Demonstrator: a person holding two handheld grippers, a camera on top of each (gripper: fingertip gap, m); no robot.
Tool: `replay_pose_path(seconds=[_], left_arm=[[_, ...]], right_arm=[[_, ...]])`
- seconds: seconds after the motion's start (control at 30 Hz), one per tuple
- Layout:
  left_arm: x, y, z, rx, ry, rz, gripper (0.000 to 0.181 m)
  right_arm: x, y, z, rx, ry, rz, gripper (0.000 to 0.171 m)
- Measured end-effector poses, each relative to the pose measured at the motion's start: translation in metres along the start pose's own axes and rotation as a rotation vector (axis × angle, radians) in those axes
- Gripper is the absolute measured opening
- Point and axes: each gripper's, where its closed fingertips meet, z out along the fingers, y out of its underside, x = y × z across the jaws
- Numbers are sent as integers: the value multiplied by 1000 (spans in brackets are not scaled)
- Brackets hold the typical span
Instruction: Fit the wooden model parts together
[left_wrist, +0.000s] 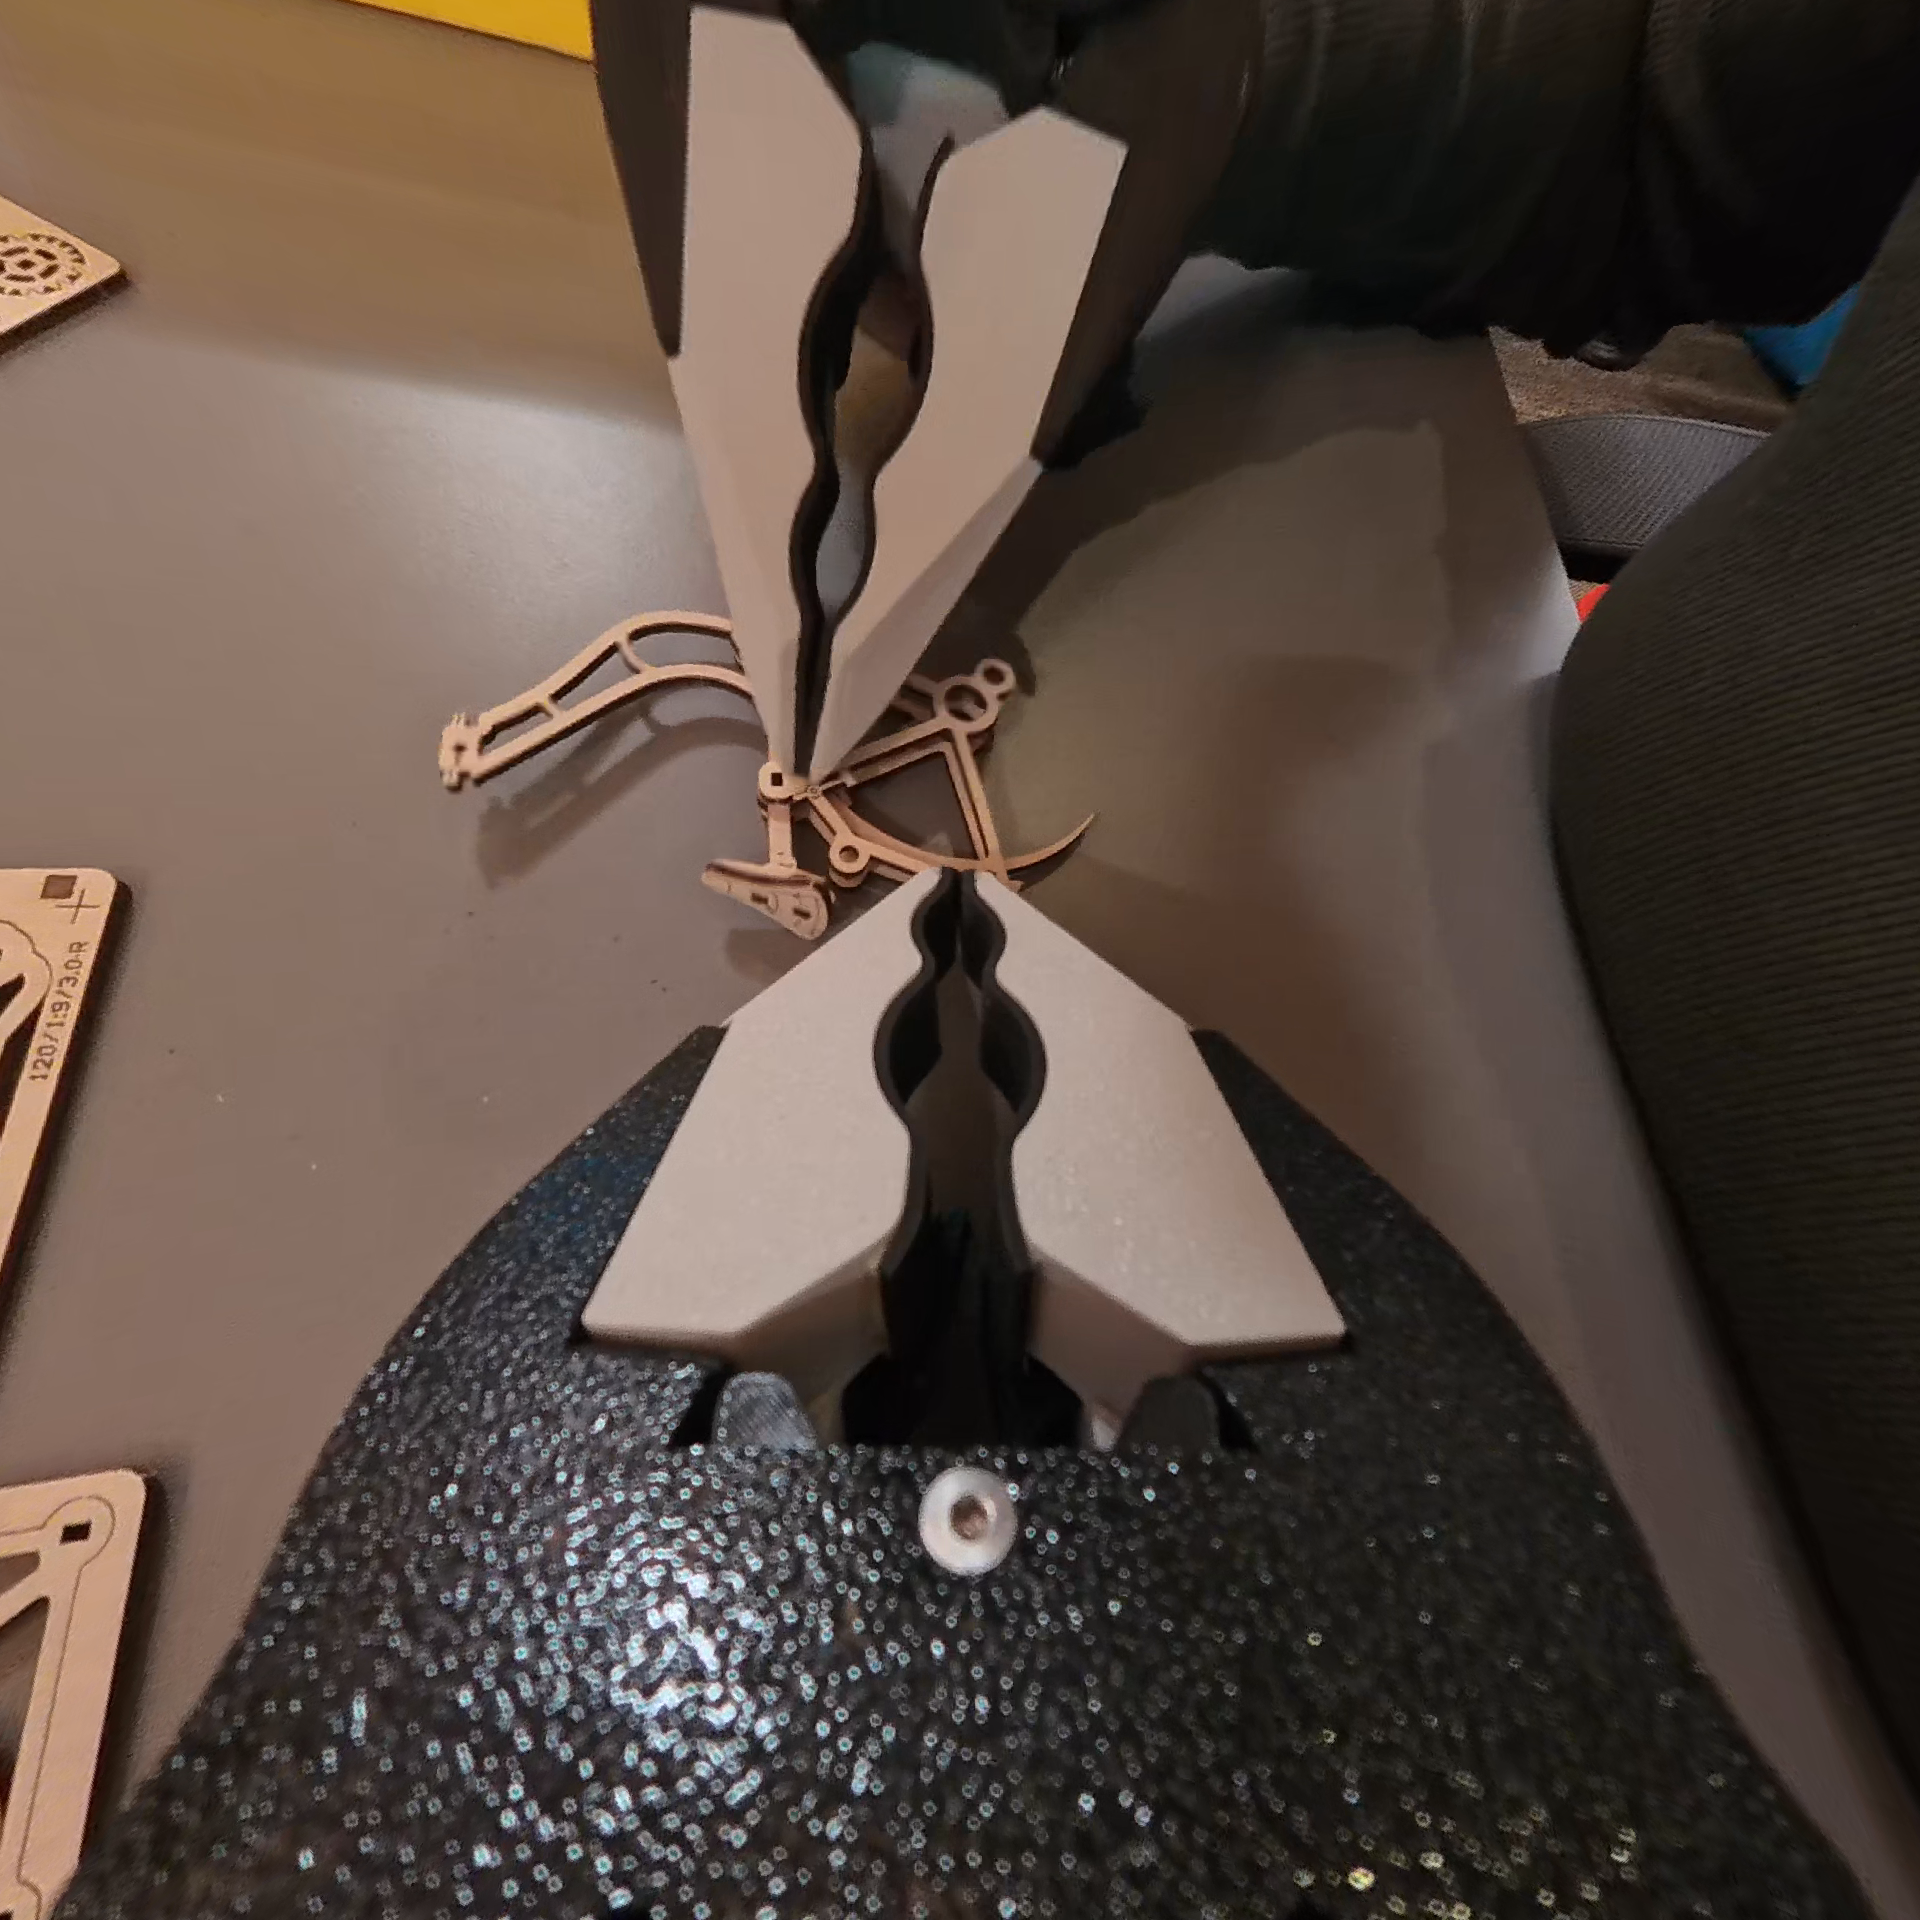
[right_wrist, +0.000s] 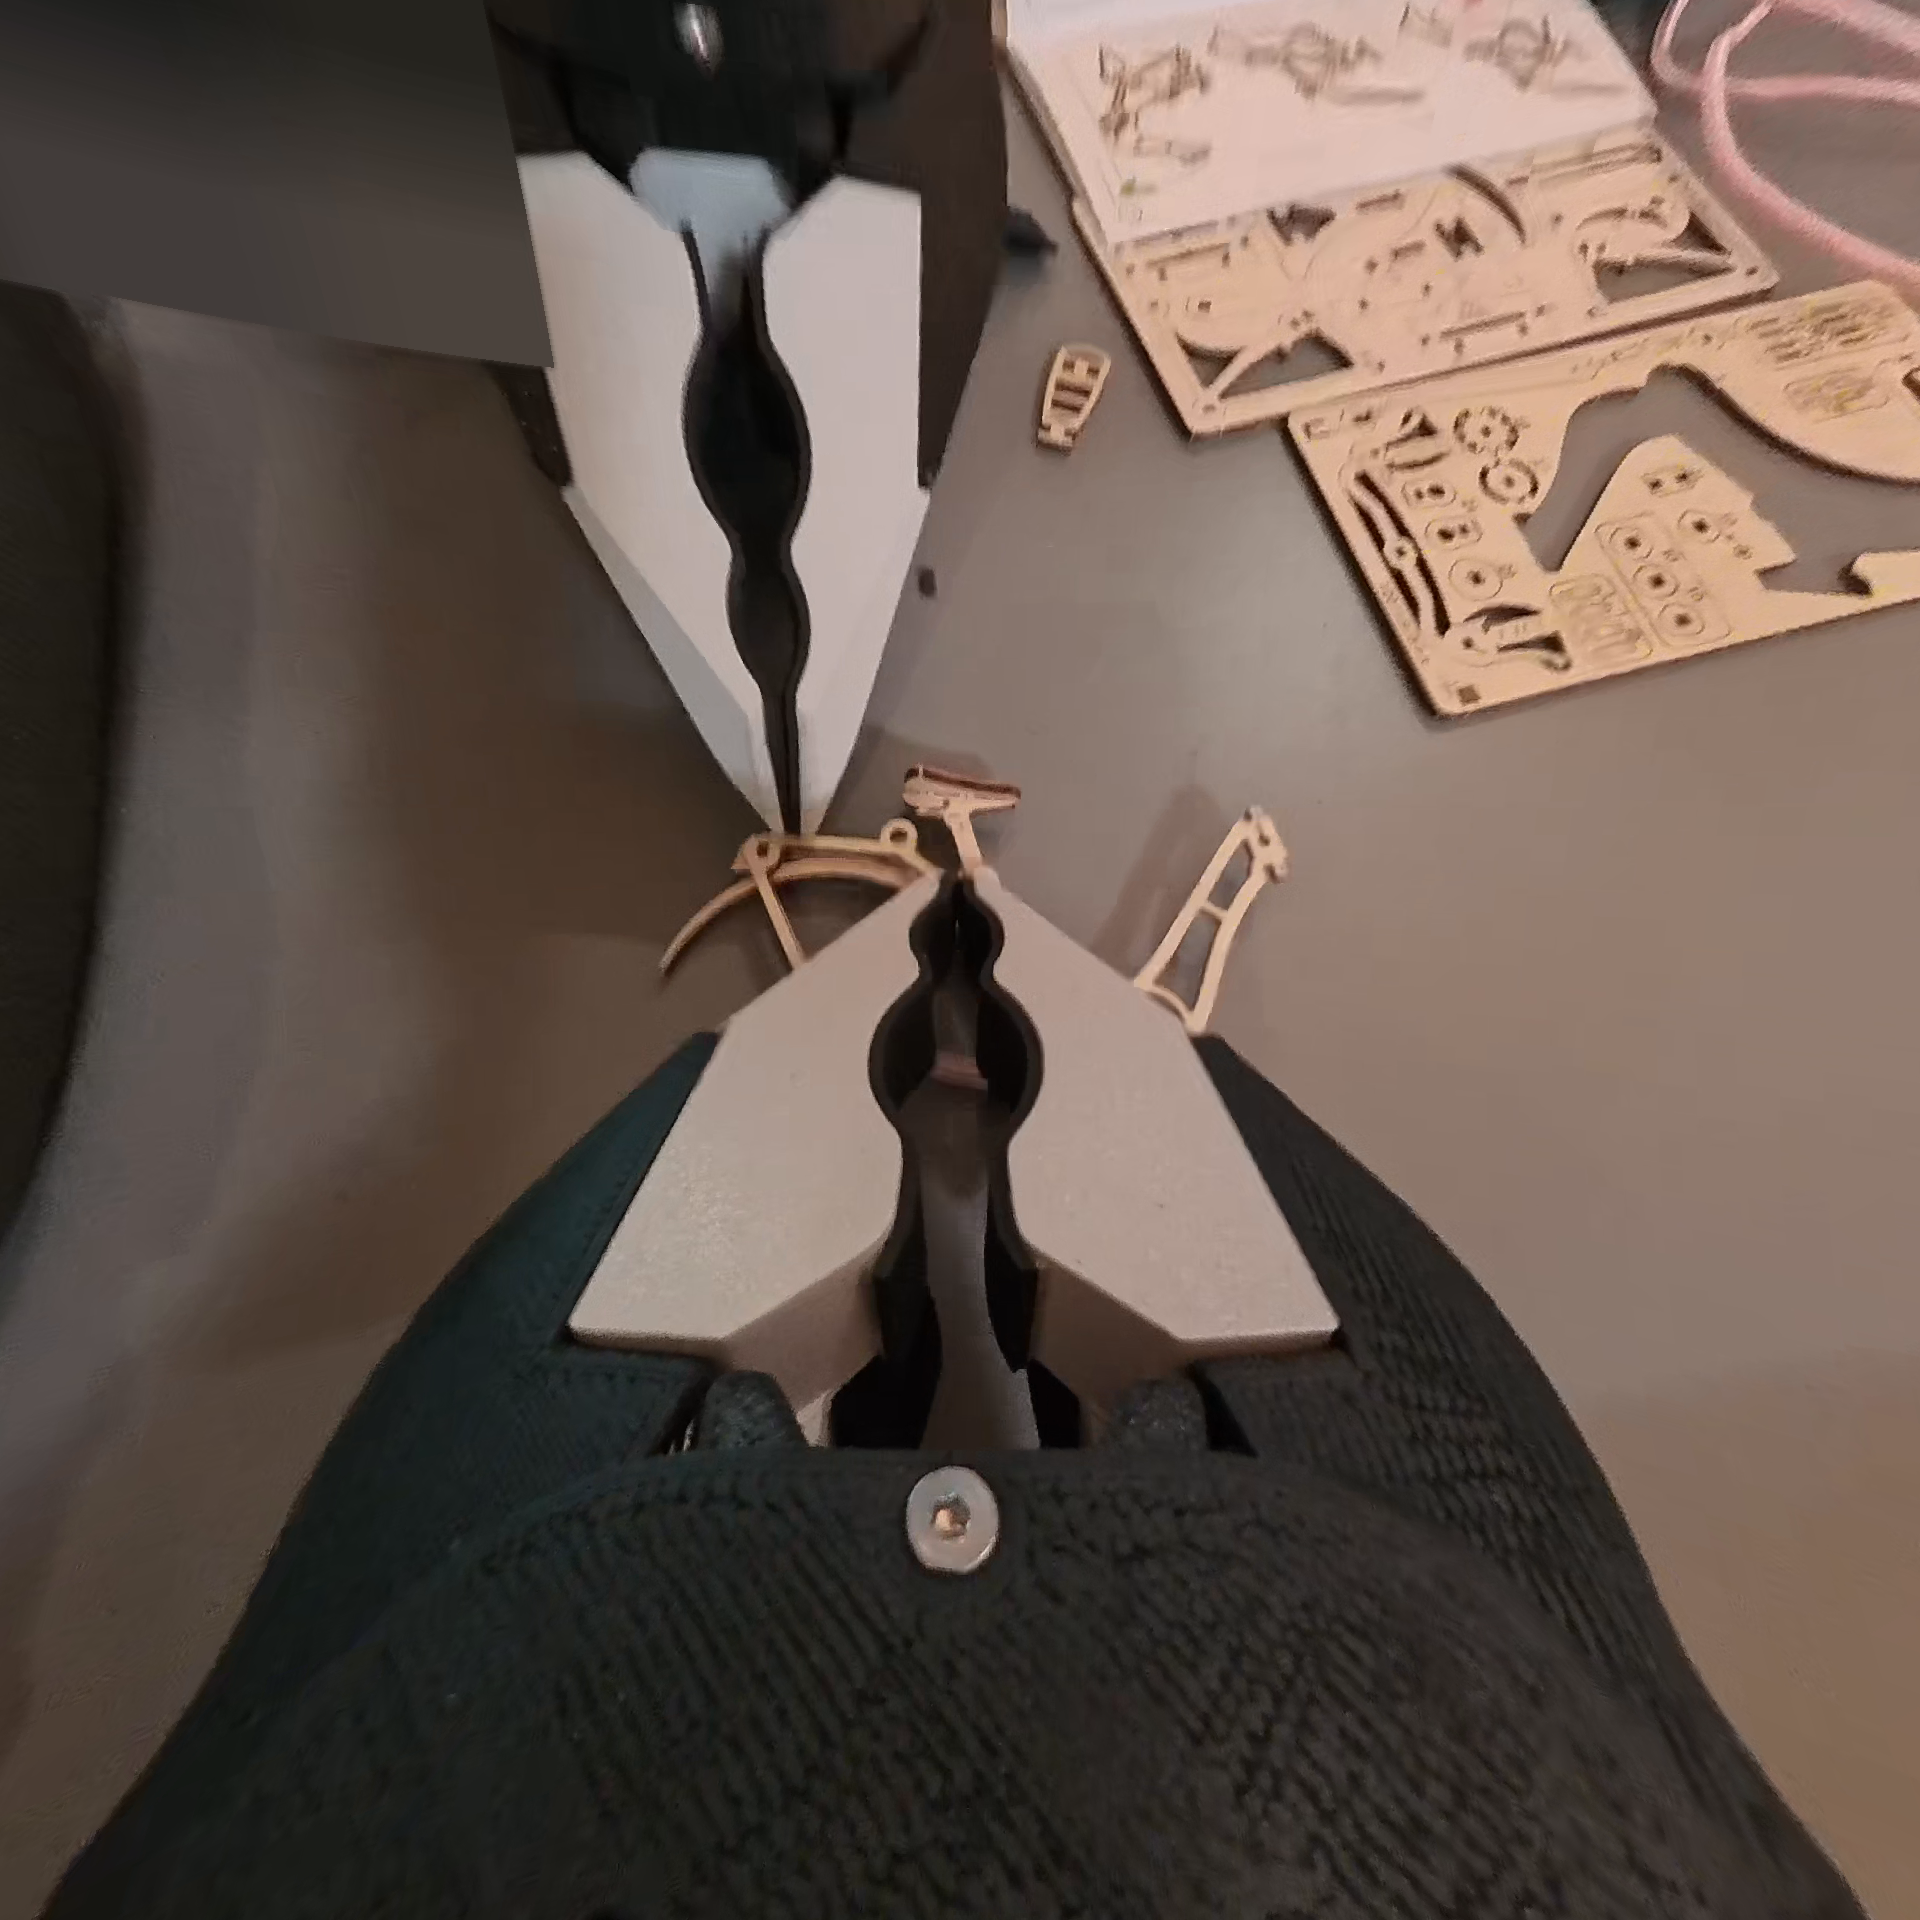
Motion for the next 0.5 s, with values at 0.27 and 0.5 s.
replay_pose_path(seconds=[0.27,0.5], left_arm=[[-1,0,0,-1,-9,2,0],[-2,0,0,0,-15,4,0]], right_arm=[[-1,-2,-2,24,5,1,0],[-3,0,-4,18,-14,-11,0]])
